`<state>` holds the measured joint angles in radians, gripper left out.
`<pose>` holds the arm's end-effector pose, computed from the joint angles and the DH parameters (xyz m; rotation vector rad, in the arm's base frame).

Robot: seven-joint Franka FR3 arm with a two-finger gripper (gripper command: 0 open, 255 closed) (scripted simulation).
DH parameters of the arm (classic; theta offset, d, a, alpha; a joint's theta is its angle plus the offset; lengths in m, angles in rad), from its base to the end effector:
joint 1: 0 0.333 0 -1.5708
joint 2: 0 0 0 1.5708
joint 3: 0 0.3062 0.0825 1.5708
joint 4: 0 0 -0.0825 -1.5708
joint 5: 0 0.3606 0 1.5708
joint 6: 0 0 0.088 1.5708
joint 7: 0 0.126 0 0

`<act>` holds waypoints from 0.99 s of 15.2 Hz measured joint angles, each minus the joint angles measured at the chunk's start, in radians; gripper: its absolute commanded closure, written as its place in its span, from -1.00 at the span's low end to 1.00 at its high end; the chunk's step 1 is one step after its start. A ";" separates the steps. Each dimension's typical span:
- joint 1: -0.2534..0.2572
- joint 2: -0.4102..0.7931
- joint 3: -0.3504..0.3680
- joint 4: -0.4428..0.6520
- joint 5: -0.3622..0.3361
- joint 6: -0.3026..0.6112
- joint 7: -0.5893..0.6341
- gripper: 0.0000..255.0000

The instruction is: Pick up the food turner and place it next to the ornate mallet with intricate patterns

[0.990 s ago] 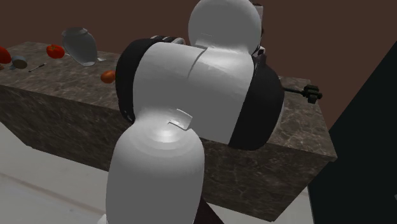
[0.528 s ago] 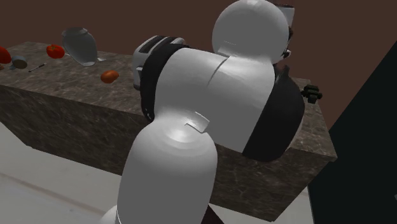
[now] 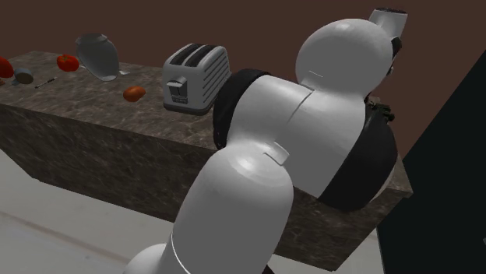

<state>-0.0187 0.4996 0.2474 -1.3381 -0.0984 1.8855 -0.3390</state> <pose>0.6721 0.1145 0.4325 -2.9987 -0.8663 -0.0993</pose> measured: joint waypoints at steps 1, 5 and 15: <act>-0.013 0.015 -0.005 0.021 0.001 -0.006 -0.020 1.00; -0.042 0.077 -0.020 0.113 0.000 -0.037 -0.072 1.00; -0.051 0.100 -0.025 0.019 -0.005 0.079 -0.076 1.00</act>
<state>-0.0694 0.6000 0.2226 -1.3190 -0.1035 1.9647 -0.4149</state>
